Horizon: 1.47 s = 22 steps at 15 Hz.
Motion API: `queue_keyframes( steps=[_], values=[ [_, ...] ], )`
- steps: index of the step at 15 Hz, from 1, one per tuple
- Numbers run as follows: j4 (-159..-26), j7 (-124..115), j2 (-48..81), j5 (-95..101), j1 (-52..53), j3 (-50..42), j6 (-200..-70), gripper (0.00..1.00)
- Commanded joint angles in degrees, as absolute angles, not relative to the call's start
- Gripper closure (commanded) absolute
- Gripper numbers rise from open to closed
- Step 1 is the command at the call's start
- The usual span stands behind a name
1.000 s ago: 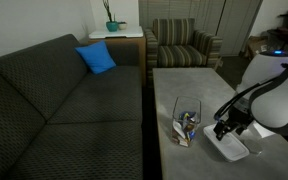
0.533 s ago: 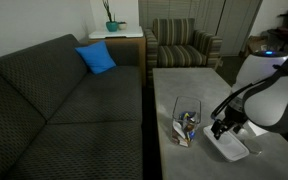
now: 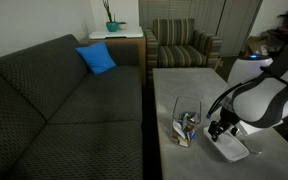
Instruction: Put the lid on the container
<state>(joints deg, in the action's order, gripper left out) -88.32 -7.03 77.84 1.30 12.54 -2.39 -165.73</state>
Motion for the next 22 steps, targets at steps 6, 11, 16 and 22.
queue_keyframes(
  steps=[6, 11, 16, 22],
  values=[
    [-83.0, 2.2, 80.7, 1.5, 3.4, 5.8, -161.6, 0.53],
    [-85.8, -2.8, 77.9, -0.6, 4.7, 3.8, -160.5, 0.74],
    [-89.1, -7.5, 75.5, -1.8, 6.0, 1.8, -163.3, 0.74],
    [-96.0, -11.9, 67.8, -5.2, 5.7, 1.1, -163.4, 0.74]
  ],
)
